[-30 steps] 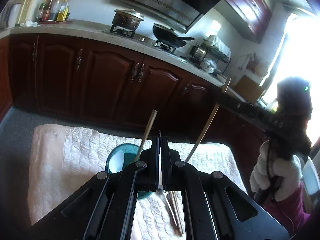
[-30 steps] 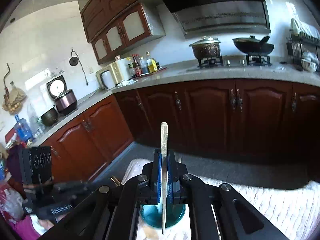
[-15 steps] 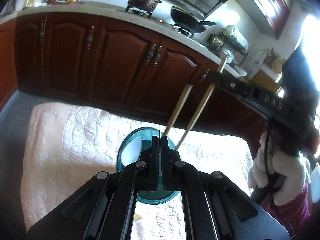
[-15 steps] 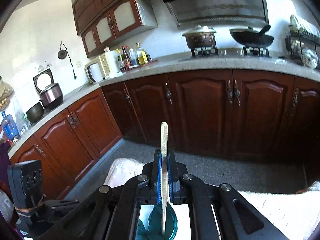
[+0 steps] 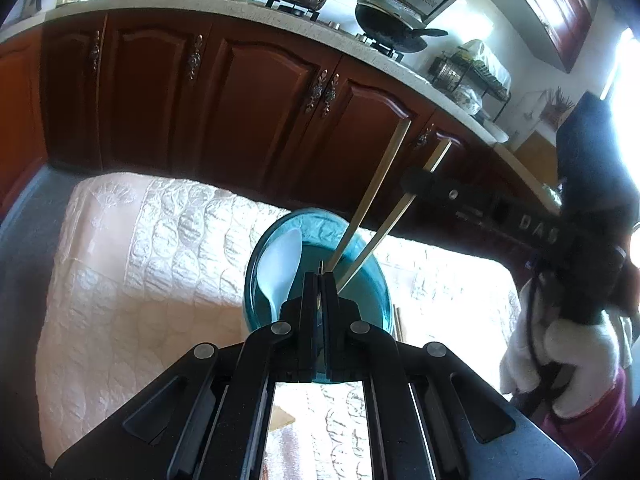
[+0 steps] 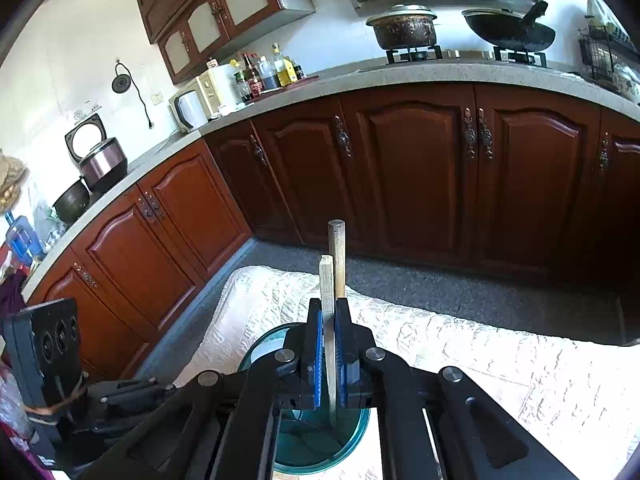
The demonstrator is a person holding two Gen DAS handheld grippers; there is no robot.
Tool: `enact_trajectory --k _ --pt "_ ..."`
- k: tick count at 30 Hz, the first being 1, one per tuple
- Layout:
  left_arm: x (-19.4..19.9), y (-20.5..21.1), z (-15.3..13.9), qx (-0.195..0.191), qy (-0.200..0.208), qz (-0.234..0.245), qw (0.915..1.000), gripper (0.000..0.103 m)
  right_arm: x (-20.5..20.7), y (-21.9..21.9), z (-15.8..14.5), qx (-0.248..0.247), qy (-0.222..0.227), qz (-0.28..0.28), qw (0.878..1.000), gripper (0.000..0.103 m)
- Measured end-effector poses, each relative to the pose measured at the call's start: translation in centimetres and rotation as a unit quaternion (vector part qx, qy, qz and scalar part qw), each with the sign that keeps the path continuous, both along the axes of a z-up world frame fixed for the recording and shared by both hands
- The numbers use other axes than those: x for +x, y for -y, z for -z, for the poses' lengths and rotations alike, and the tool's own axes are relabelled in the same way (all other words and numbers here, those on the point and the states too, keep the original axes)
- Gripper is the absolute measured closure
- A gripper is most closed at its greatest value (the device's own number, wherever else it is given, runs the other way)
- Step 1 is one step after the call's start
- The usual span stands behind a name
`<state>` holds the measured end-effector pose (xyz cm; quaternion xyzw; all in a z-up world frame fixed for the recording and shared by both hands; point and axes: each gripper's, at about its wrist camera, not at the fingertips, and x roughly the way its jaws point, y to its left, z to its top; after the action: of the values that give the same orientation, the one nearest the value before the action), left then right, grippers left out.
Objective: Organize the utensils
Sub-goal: 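Carry the fork over the floral cup while right gripper lowers the chopstick into it, then open both grippers, releasing the fork and chopstick into the floral cup, then withdraw both open grippers from the cup toward the utensils on the mat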
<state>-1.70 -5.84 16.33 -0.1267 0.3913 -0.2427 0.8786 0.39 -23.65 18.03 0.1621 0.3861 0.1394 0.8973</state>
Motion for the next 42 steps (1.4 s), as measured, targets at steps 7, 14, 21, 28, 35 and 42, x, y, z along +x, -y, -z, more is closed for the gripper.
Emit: enact_trajectory --k 7,14,21,28,35,42 --pt "-0.1 0.5 0.8 0.016 -0.005 -0.006 0.9998 0.102 0.3 0.6 0.8 0.002 -0.019 0.007 1.000 0.071" --pt "-0.2 0.8 0.6 0.026 -0.002 -0.004 0.9996 0.100 -0.7 1.6 0.8 0.000 -0.033 0.015 0.999 0.070" --pt "-1.9 0.6 -1.0 0.031 0.027 -0.007 0.9991 0.057 -4.4 2.7 -0.2 0.003 -0.025 0.028 0.999 0.068" --pt "-3.9 -0.6 -2.4 0.050 0.051 -0.040 0.9966 0.057 -7.1 1.6 -1.1 0.015 -0.022 0.024 0.999 0.067" --pt "-6.6 -3.3 -3.1 0.077 0.067 -0.080 0.9916 0.051 -8.9 -0.7 -2.6 0.026 -0.008 -0.003 1.000 0.067" --pt "-8.8 -6.1 -2.2 0.092 0.052 -0.113 0.9880 0.050 -10.6 -2.1 -3.1 0.031 0.005 -0.017 0.999 0.066"
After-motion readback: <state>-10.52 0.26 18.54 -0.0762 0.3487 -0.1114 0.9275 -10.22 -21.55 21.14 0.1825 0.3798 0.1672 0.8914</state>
